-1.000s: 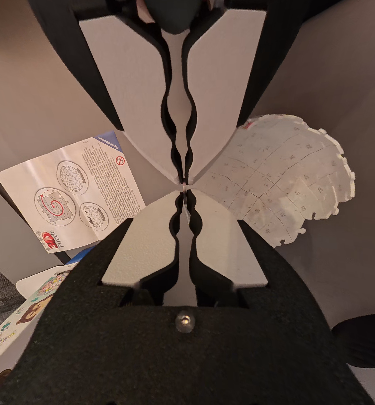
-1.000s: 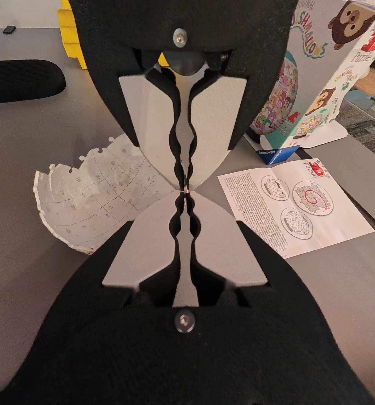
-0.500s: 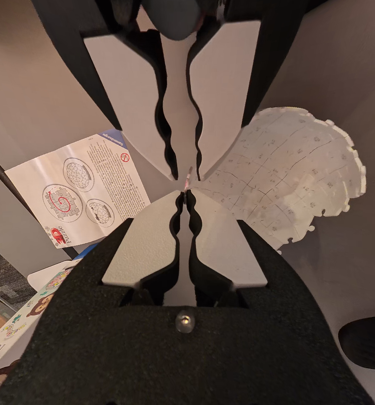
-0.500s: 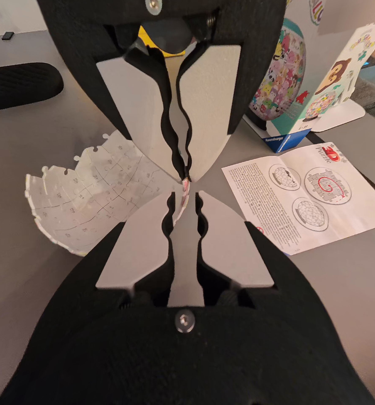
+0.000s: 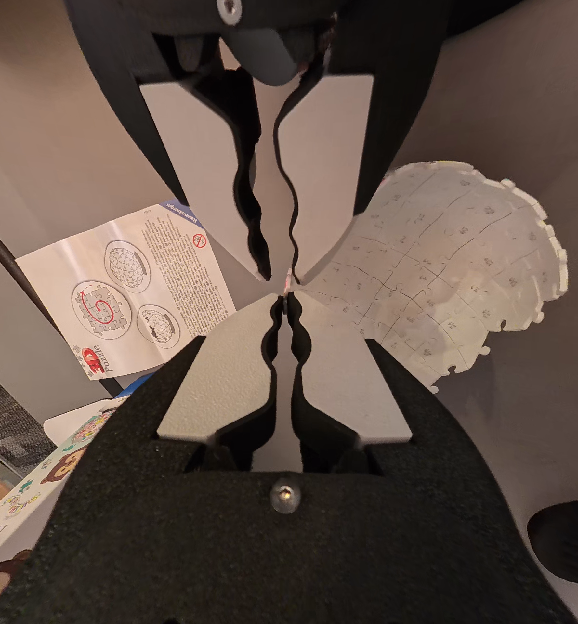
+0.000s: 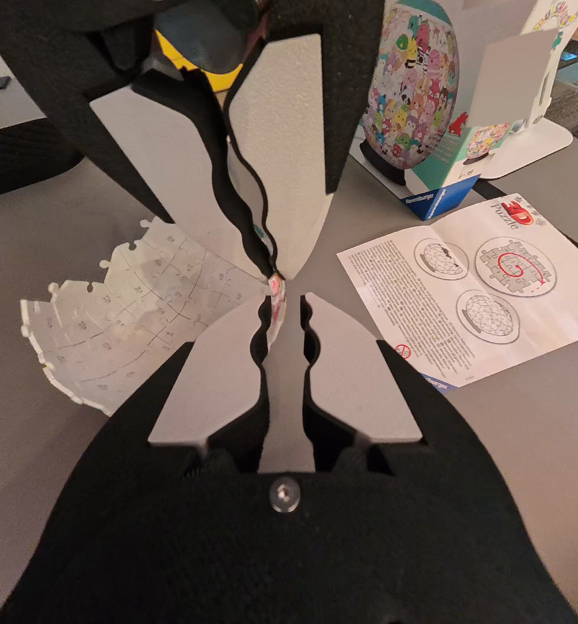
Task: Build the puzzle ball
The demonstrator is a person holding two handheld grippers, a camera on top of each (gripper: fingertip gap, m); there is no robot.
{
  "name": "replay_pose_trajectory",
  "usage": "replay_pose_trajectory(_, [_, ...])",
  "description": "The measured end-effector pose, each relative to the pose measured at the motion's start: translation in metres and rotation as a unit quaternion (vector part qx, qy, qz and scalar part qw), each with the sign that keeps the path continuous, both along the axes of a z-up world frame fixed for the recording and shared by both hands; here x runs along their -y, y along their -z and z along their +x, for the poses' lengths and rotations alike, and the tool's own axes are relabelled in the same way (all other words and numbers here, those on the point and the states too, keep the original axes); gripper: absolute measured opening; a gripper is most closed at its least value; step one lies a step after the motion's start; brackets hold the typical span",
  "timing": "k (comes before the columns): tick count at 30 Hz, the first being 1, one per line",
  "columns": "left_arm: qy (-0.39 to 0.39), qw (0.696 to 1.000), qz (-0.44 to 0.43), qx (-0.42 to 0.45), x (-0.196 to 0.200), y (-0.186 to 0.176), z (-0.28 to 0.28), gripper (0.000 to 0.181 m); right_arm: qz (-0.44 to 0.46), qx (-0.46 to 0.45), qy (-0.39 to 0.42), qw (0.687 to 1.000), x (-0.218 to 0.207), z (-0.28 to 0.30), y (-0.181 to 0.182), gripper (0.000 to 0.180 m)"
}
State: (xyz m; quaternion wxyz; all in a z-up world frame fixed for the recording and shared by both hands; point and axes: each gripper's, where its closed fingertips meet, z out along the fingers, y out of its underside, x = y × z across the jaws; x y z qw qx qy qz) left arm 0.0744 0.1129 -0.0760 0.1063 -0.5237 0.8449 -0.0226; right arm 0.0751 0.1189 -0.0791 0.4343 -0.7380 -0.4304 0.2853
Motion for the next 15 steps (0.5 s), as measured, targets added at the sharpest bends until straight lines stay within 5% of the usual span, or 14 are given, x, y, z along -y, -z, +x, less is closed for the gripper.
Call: replay_pose_trajectory(15, [-0.003, 1.0, 0.0, -0.004, -0.0009, 0.0013, 0.0, 0.002, -0.044, -0.002, -0.006, 0.999, 0.0015, -0.0041, 0.0061, 0.009])
